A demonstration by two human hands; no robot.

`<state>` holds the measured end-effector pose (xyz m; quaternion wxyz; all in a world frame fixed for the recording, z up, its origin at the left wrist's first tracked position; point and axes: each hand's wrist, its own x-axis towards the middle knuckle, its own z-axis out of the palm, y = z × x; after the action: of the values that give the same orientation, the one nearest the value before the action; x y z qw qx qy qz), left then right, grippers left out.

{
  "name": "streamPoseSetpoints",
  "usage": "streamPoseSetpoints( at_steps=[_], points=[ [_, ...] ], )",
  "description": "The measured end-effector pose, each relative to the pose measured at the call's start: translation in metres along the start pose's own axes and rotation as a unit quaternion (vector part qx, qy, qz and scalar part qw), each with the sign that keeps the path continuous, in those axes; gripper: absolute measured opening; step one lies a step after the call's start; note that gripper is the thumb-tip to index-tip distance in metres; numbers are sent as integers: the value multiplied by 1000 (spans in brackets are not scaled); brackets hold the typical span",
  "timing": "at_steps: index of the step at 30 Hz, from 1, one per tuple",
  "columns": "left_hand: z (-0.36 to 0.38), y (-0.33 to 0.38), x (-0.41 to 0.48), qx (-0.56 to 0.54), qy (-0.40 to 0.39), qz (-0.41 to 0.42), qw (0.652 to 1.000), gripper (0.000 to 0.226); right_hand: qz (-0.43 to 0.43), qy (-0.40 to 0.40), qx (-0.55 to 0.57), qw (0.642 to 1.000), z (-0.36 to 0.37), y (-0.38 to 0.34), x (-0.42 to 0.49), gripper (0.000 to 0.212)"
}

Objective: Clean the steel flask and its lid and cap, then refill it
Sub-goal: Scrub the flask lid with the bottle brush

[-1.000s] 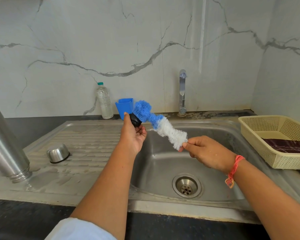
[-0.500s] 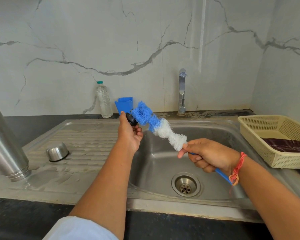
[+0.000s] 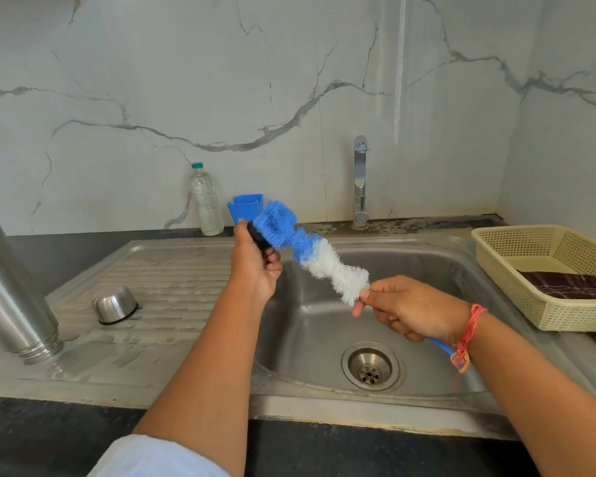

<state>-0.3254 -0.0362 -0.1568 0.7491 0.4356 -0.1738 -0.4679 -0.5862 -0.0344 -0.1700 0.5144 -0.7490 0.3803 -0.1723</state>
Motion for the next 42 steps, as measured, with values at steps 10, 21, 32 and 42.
streamPoseSetpoints(
  at_steps=[10,21,32,42],
  points=[
    [1,0,-1,-92,-38,-59,993,39,-41,48,-102,993,-2,3,4,35],
    [2,1,-2,-132,-36,-6,991,45,-12,33,49,998,-4,0,3,38],
    [2,-2,-7,-40,-133,-35,990,44,15,-22,110,994,-6,0,1,36],
    [-1,-8,-8,126,-182,-95,971,47,12,-10,112,994,-14,2,1,36]
  ],
)
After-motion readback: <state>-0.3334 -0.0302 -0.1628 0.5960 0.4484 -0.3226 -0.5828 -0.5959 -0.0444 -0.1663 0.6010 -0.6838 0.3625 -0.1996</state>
